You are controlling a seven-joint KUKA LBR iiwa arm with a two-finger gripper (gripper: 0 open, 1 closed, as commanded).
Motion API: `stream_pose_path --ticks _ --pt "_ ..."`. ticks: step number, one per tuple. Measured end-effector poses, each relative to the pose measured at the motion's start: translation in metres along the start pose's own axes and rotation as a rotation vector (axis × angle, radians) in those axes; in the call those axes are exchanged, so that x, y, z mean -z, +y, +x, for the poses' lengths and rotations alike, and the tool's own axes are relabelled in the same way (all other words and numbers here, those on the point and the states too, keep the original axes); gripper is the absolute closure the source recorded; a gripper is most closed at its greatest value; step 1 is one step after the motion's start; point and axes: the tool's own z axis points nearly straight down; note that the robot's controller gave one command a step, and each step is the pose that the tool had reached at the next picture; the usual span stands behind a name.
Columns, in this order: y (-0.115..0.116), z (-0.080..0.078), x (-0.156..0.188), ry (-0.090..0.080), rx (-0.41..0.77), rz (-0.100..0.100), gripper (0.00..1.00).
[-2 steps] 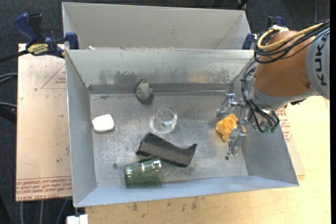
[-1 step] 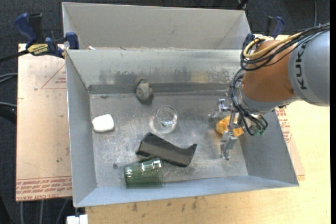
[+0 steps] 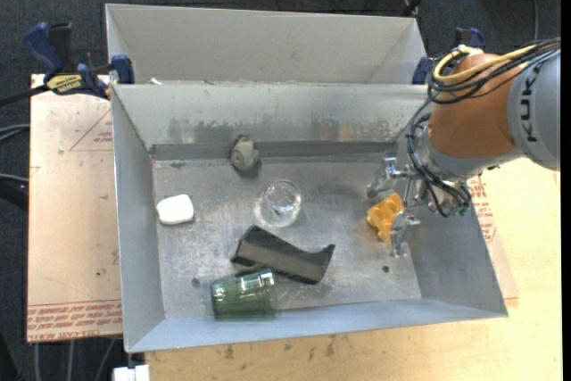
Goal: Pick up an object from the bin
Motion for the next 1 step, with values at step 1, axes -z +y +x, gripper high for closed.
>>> stream_pose_path --ticks 1 --pt "-0.0291 0.0009 0.0227 -0.003 0.140 0.006 0.00"
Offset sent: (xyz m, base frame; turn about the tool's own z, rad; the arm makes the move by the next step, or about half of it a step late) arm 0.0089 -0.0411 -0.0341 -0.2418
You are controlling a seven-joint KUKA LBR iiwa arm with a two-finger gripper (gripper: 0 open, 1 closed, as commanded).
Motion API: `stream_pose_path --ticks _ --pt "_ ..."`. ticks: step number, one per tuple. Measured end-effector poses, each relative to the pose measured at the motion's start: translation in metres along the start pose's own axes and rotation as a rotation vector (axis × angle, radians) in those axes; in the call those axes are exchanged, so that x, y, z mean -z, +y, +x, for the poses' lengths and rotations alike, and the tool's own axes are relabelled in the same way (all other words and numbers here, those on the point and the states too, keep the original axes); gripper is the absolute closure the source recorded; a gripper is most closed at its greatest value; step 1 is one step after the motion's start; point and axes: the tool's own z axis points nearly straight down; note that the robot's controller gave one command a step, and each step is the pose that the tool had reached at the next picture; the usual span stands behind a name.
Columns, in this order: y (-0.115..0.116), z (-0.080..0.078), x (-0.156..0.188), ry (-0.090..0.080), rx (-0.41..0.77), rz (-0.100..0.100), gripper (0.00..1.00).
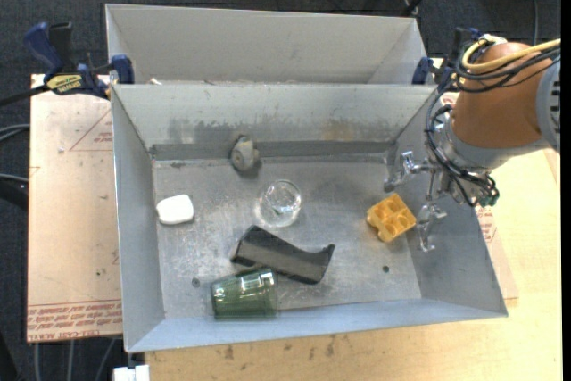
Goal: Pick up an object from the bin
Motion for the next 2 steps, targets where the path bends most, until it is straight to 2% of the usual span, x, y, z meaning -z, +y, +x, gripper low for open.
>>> stream_pose_path --ticks 1,2 --pt "-0.0128 -0.0075 -0.0487 -0.004 0.101 -0.003 1.00" --pt "-0.0129 -0.0075 -0.0487 -0.004 0.101 -0.002 1.00"
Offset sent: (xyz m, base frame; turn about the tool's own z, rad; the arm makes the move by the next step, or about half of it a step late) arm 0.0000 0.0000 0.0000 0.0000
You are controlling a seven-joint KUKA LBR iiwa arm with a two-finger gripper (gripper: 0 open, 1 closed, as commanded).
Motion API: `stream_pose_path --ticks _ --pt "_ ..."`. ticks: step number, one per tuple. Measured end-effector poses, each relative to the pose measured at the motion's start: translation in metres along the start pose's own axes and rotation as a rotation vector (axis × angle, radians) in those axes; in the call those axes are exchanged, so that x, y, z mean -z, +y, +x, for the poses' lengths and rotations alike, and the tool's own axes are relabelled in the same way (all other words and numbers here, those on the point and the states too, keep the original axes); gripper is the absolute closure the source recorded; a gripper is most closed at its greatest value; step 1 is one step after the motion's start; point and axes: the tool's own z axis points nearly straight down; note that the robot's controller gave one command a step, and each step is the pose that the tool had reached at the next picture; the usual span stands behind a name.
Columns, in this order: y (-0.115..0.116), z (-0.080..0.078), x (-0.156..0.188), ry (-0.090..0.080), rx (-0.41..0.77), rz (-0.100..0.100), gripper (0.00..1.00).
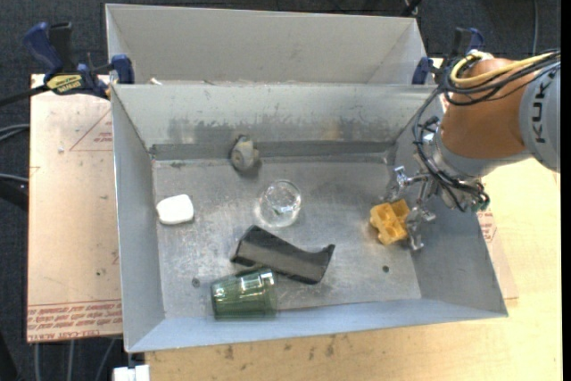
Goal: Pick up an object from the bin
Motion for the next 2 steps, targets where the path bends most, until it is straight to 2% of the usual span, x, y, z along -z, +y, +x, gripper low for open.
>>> stream_pose_path --ticks 1,2 --pt "0.0096 -0.0021 0.0882 0.003 0.009 0.000 1.00" --pt "0.0095 -0.0020 0.0882 0.004 0.009 0.000 1.00"
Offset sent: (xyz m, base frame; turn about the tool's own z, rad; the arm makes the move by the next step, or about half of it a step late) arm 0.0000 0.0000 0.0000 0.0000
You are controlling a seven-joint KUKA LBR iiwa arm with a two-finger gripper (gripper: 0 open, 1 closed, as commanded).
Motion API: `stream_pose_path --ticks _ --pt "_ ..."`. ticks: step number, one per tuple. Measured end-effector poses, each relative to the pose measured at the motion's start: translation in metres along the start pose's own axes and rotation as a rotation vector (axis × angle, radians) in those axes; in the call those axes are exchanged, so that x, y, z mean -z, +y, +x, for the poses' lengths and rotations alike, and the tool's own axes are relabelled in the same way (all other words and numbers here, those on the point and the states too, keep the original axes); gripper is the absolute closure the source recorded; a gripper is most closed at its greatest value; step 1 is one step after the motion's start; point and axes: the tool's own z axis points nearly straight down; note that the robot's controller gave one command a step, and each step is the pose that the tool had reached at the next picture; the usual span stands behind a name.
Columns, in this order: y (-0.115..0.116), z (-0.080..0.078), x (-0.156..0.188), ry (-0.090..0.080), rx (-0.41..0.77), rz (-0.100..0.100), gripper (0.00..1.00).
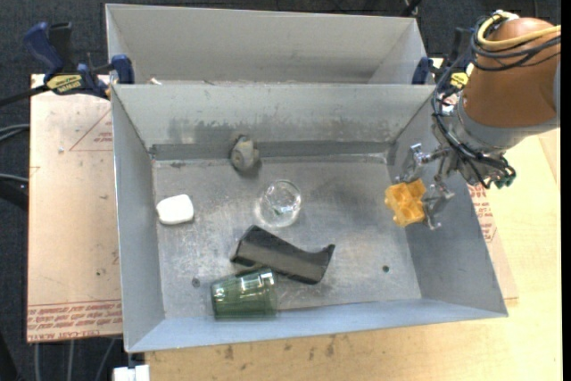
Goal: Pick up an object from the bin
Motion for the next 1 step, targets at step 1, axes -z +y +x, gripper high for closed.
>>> stream_pose_path --ticks 1 --pt "0.0305 -0.0136 0.1885 -0.008 -0.040 0.005 1.00"
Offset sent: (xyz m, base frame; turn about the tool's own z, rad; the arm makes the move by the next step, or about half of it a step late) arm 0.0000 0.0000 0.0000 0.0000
